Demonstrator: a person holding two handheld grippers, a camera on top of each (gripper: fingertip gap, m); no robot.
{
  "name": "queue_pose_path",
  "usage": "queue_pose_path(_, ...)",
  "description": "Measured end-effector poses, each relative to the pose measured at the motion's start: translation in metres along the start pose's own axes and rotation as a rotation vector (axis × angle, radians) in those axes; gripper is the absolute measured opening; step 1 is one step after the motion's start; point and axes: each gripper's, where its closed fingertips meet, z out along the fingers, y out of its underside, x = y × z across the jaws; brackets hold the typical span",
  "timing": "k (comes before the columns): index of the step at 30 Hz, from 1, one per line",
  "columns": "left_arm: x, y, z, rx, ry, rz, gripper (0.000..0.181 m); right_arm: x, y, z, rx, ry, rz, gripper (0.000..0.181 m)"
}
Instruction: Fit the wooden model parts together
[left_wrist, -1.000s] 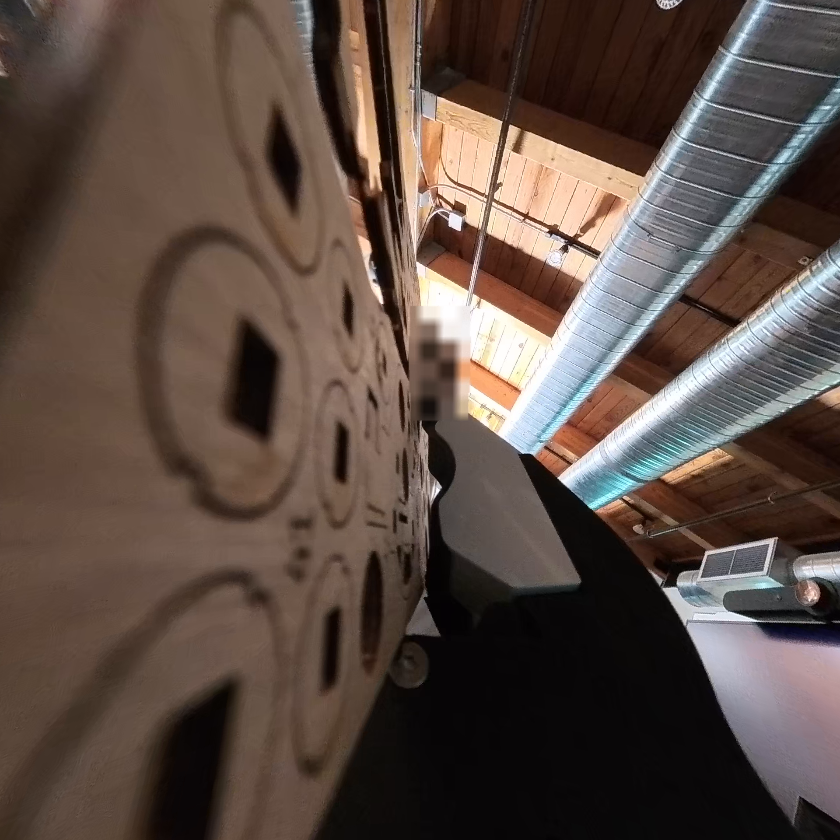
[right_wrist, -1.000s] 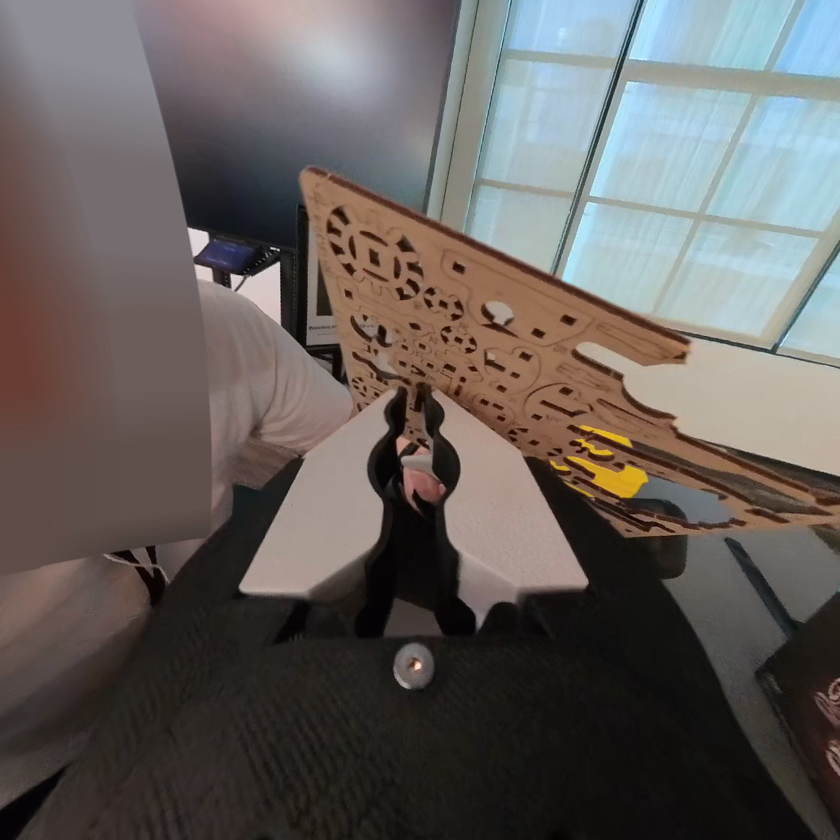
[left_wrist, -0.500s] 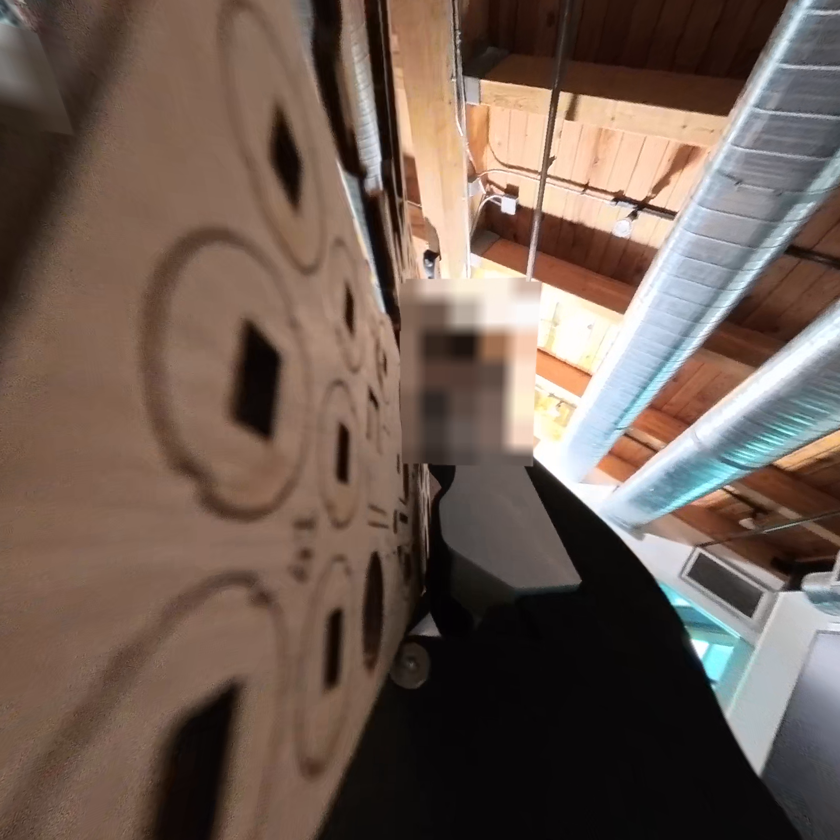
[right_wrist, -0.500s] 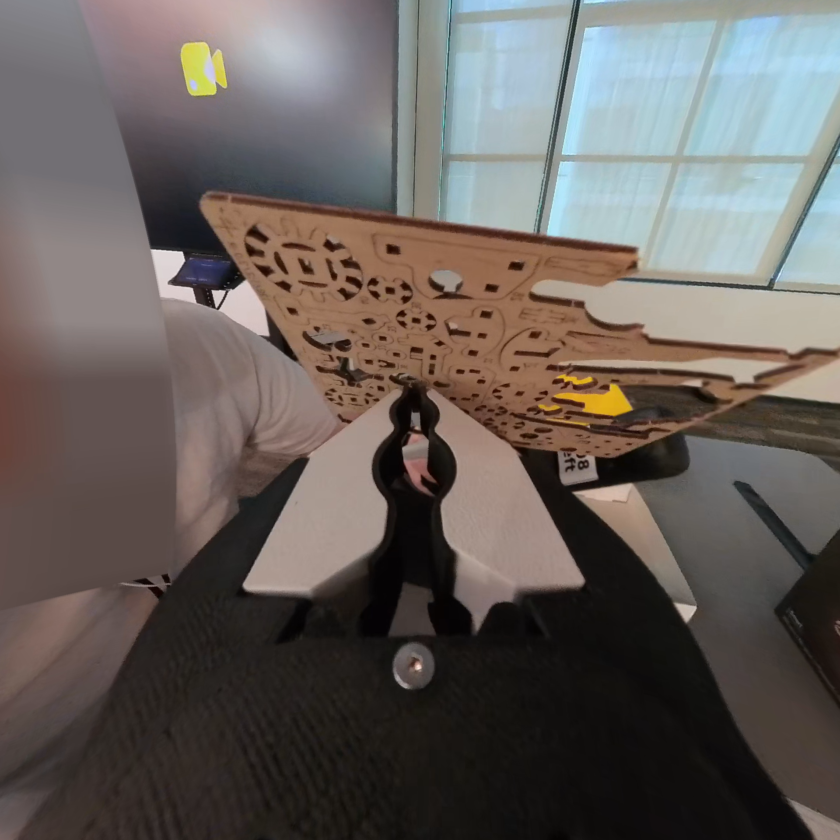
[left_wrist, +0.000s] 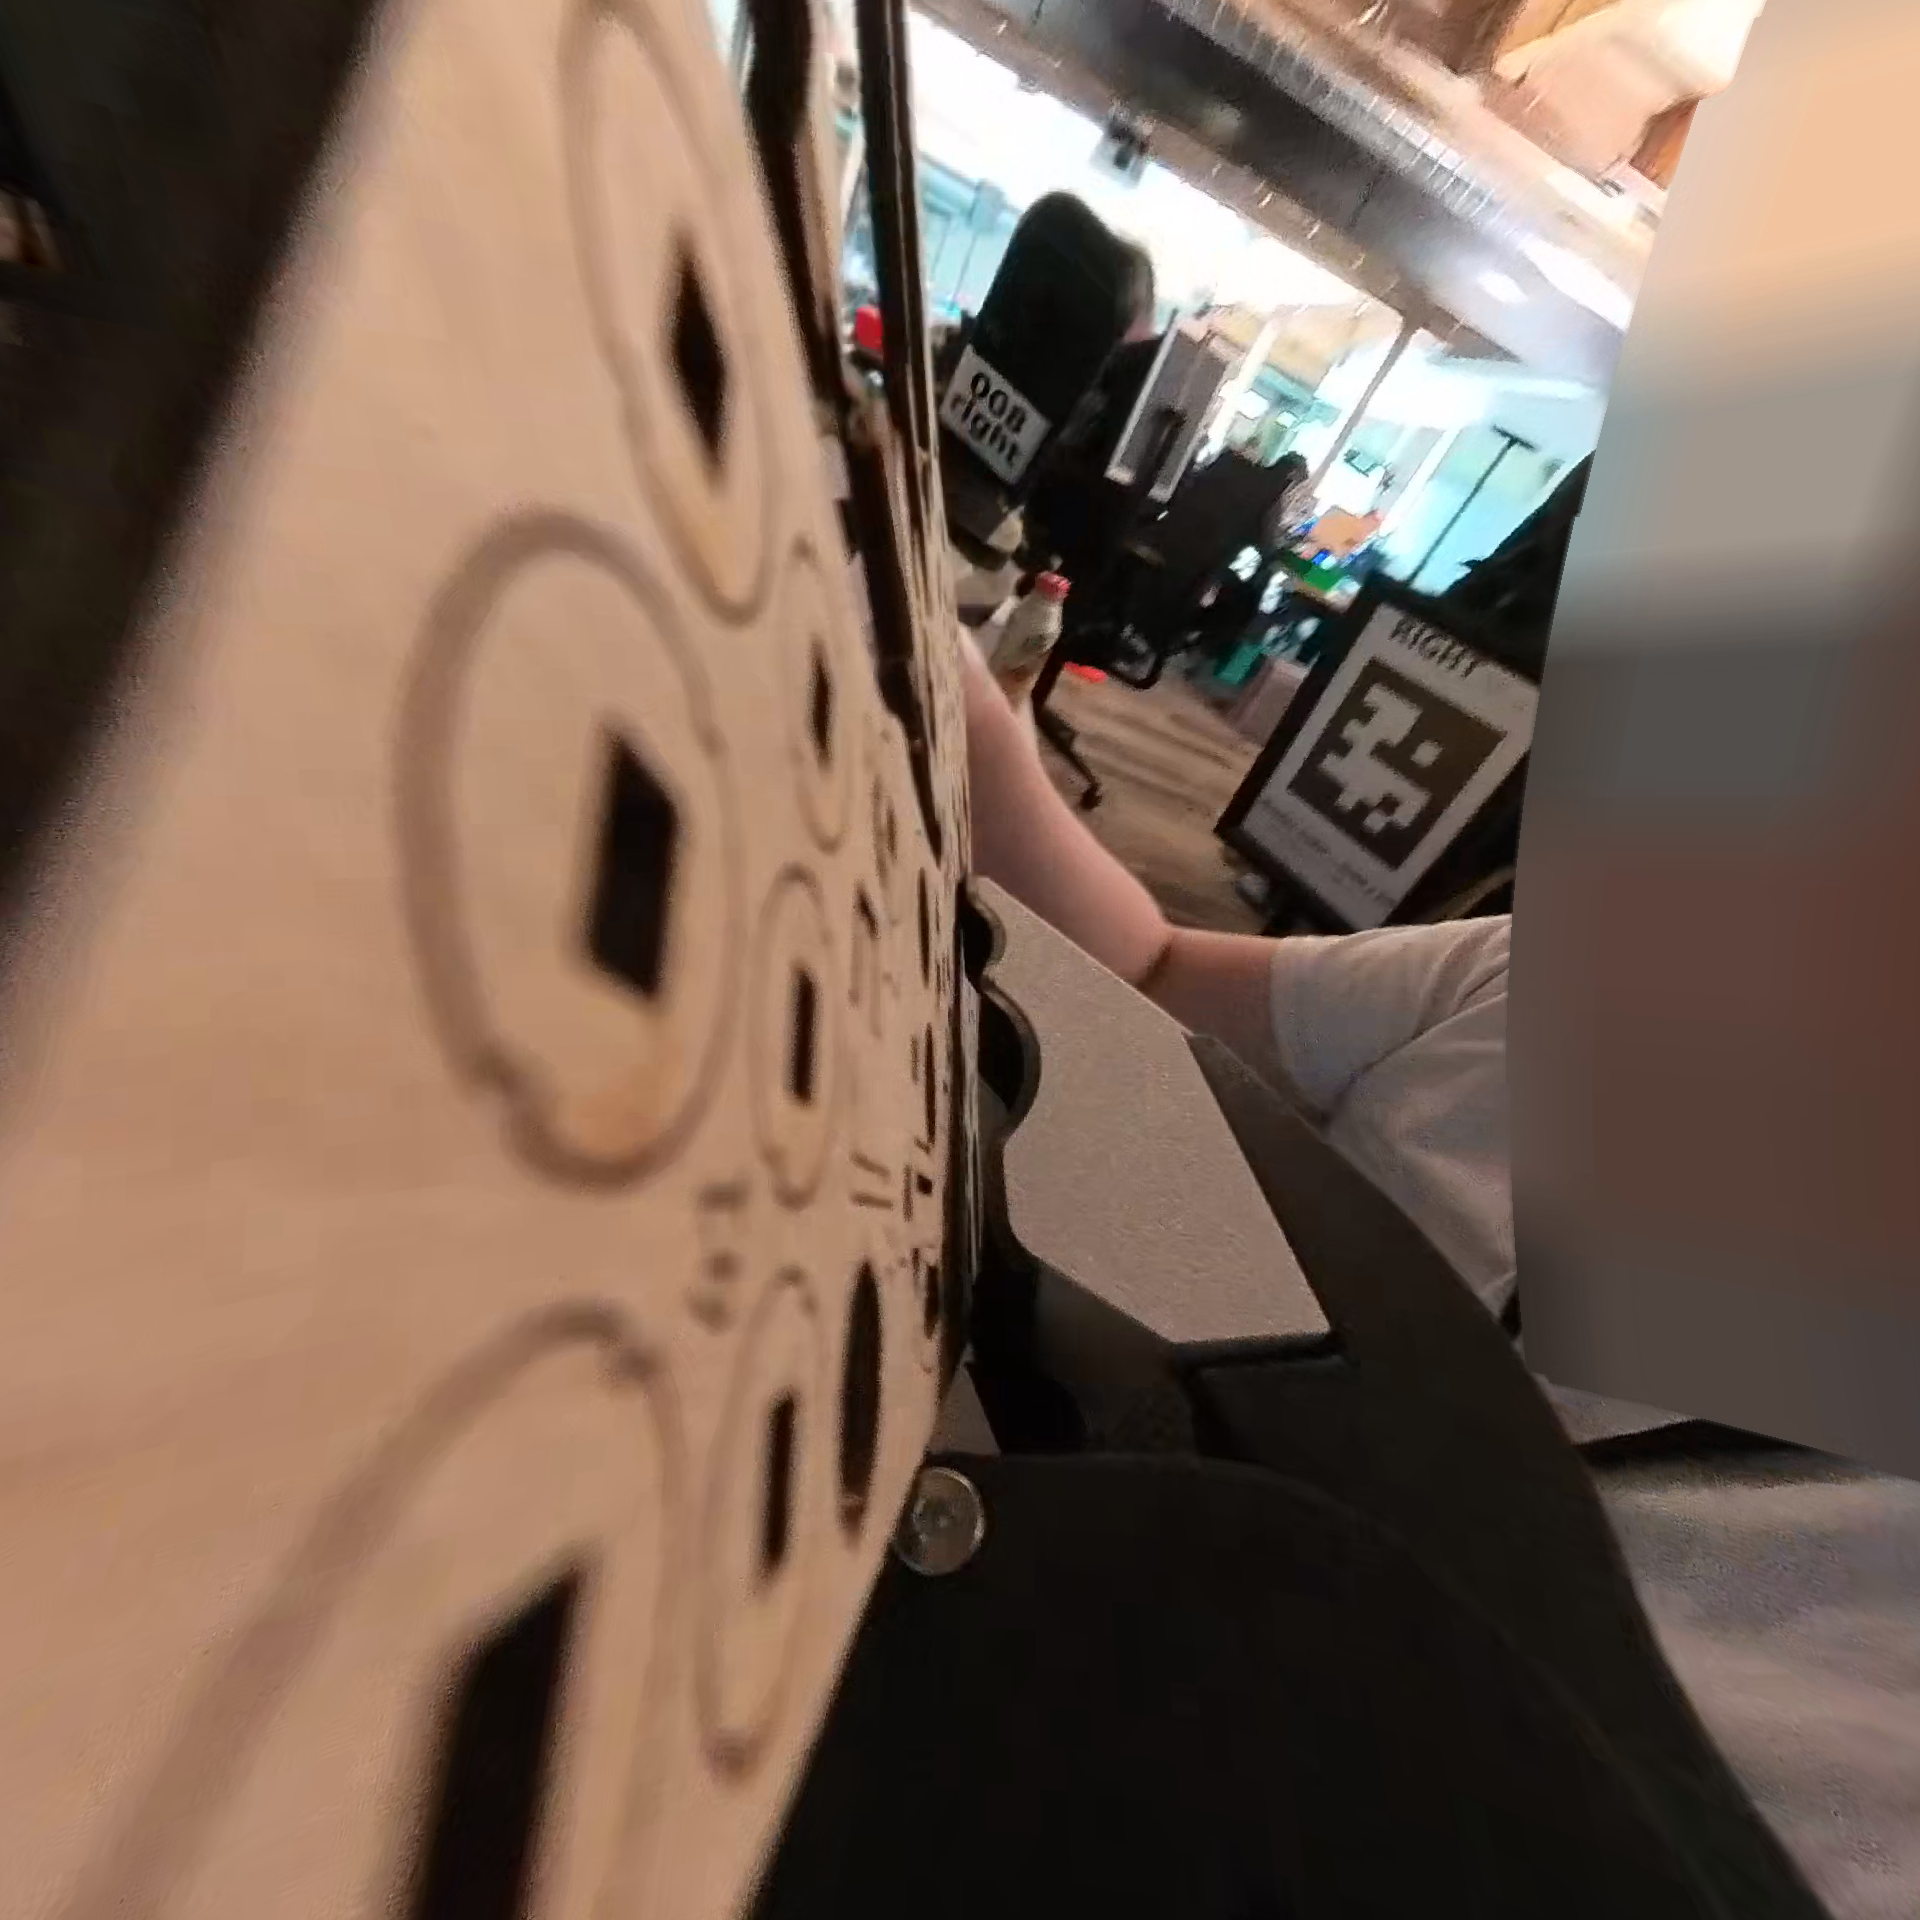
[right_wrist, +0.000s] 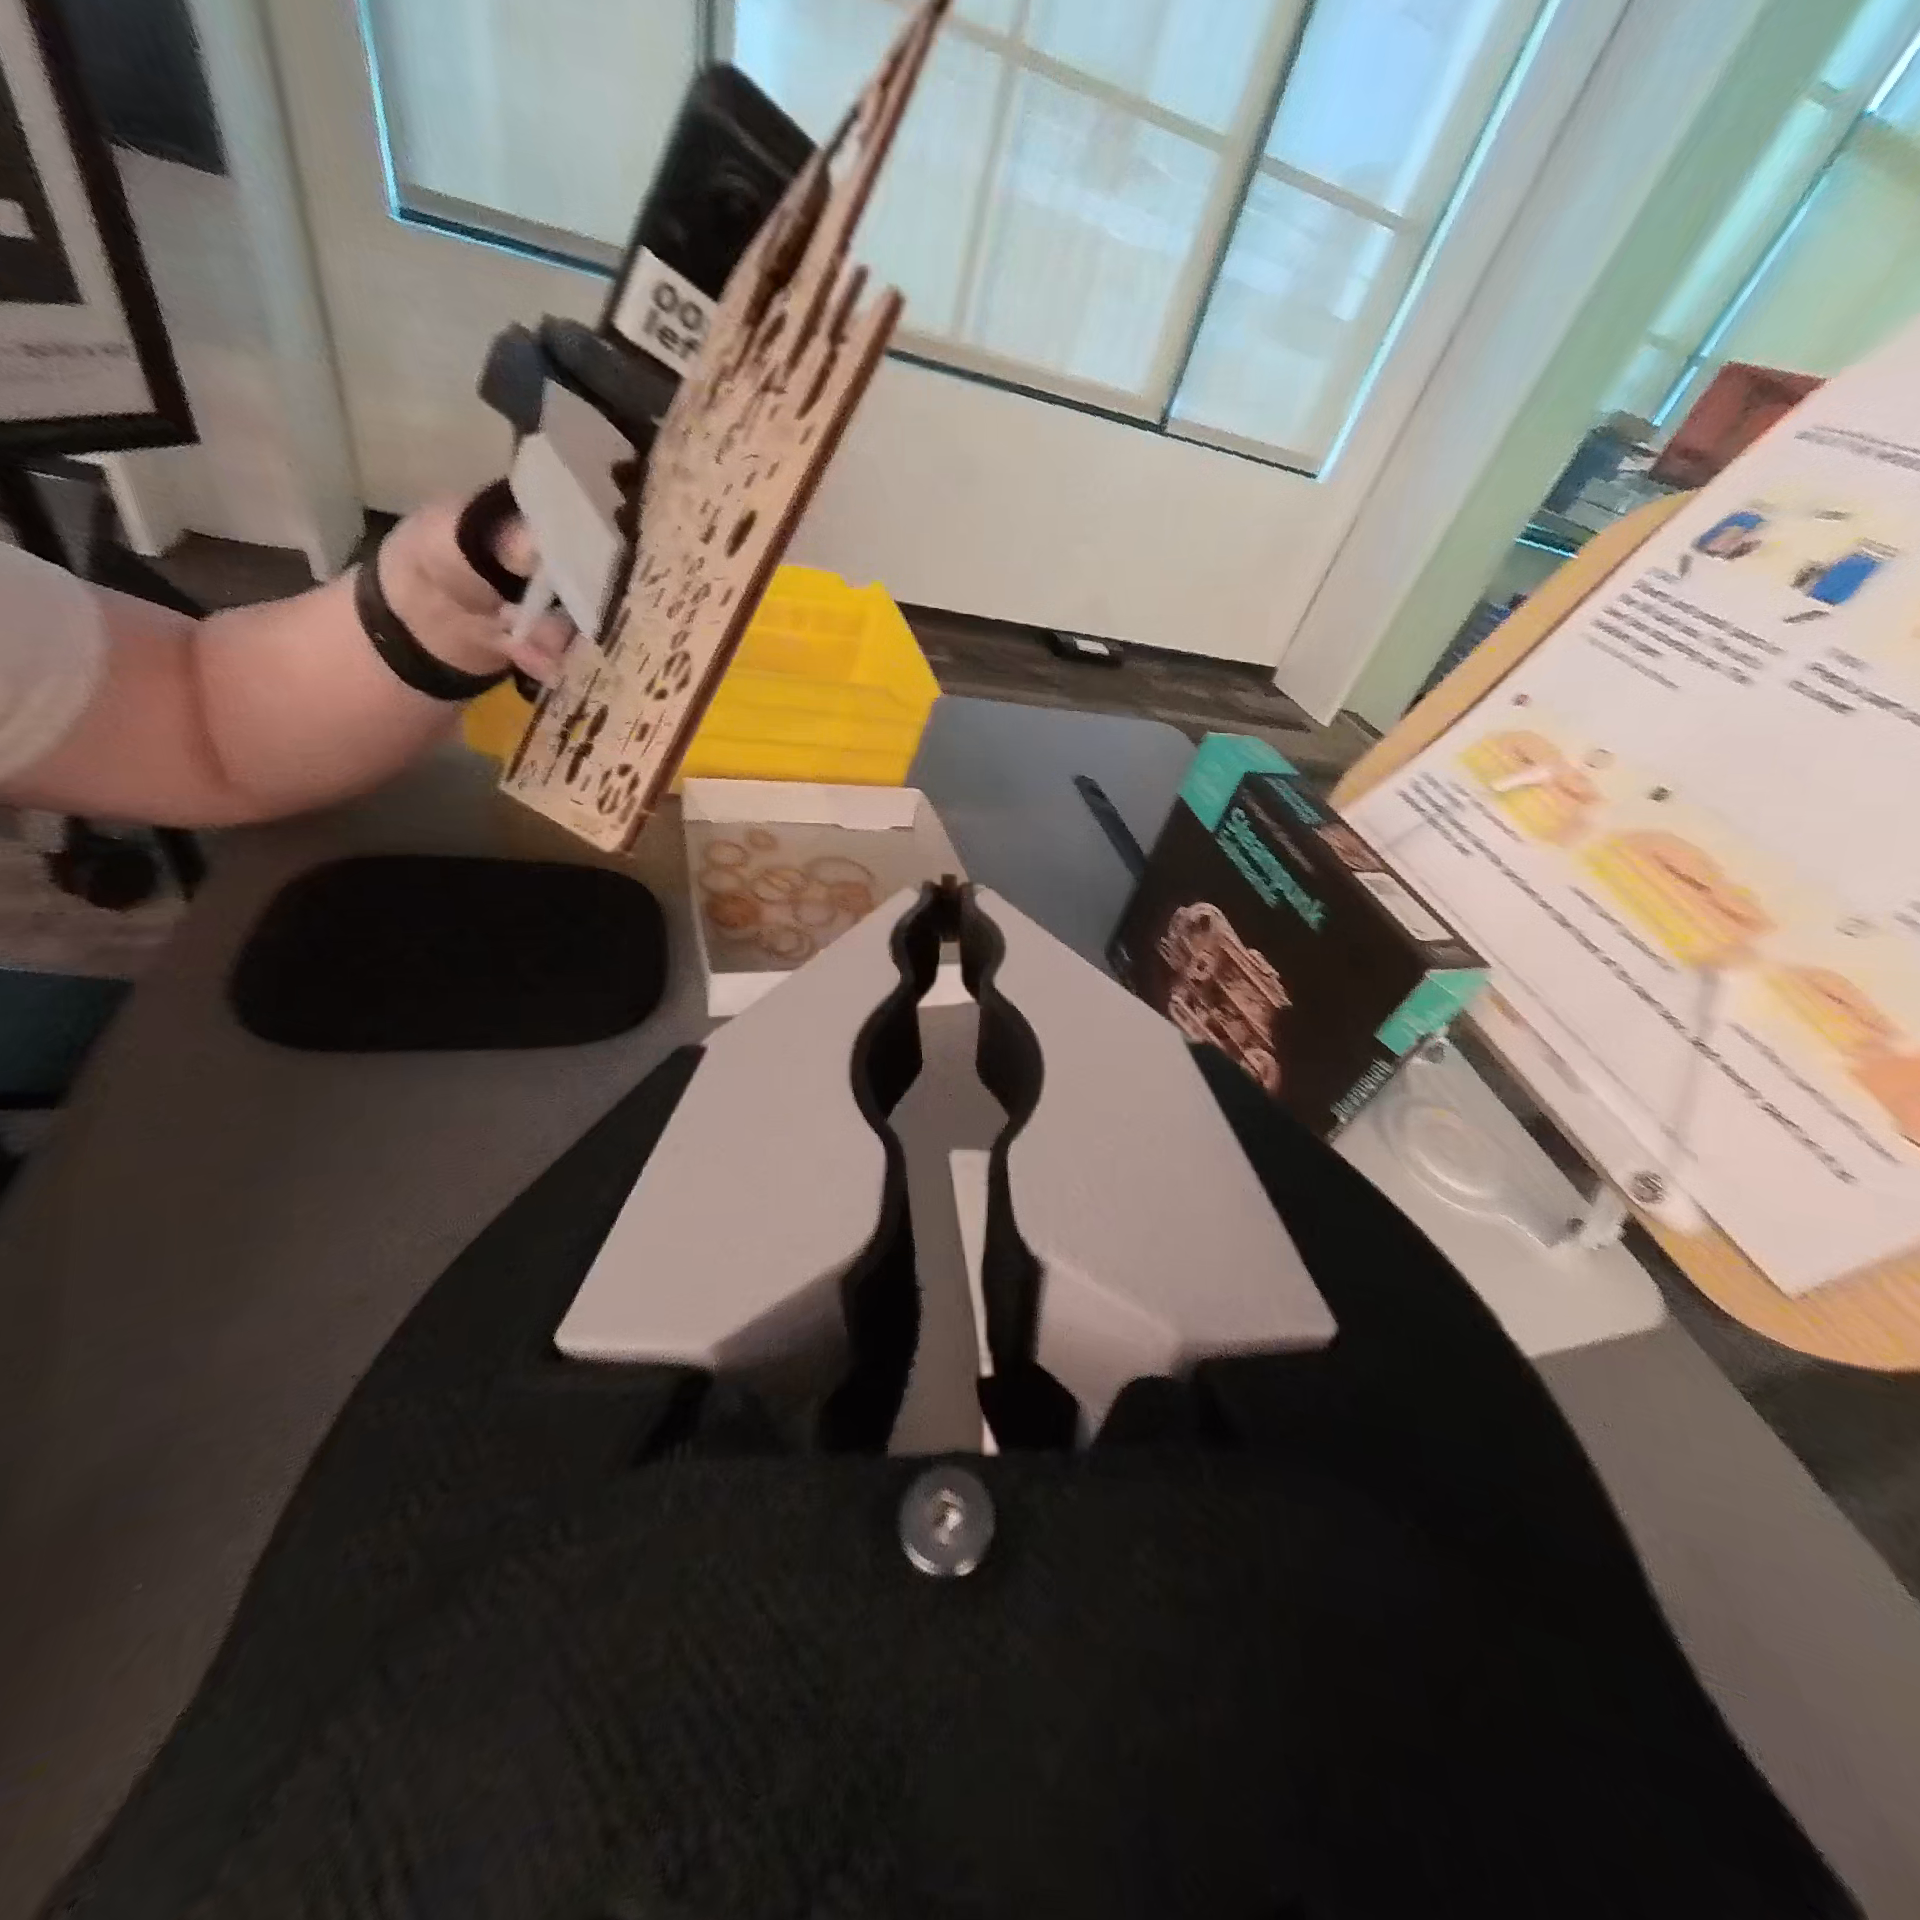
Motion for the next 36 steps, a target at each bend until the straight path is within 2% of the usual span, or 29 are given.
queue_pose_path(1,0.001,0.002,0.0,-0.019,-0.017,0.017,0.0,0.002,-0.001,-0.004,-0.002,0.01,-0.006,0.001)
queue_pose_path(5,0.006,0.013,0.002,-0.097,-0.031,0.006,0.0,0.006,-0.01,-0.018,0.016,0.046,-0.029,0.001)
queue_pose_path(8,0.005,0.034,0.005,-0.189,-0.027,-0.118,0.0,0.005,-0.017,-0.028,0.008,0.066,-0.064,0.001)
queue_pose_path(15,0.008,0.161,0.001,-0.514,0.008,-0.635,0.0,-0.013,-0.038,-0.042,0.014,0.056,-0.151,0.001)
queue_pose_path(21,0.023,0.216,0.005,-0.661,0.068,-0.976,0.001,-0.024,-0.035,-0.027,-0.046,0.026,-0.215,0.001)
queue_pose_path(28,0.014,0.232,0.018,-0.724,0.055,-1.119,0.0,-0.027,-0.015,-0.025,-0.161,0.028,-0.264,0.001)
queue_pose_path(33,0.001,0.228,0.027,-0.677,0.052,-1.229,0.002,-0.031,-0.021,-0.029,-0.118,0.001,-0.253,0.001)
queue_pose_path(35,-0.001,0.233,0.023,-0.711,0.028,-1.252,0.024,-0.032,-0.024,-0.031,-0.099,-0.006,-0.248,0.001)
queue_pose_path(36,-0.001,0.235,0.021,-0.728,0.015,-1.26,0.03,-0.033,-0.025,-0.032,-0.093,-0.012,-0.247,0.001)
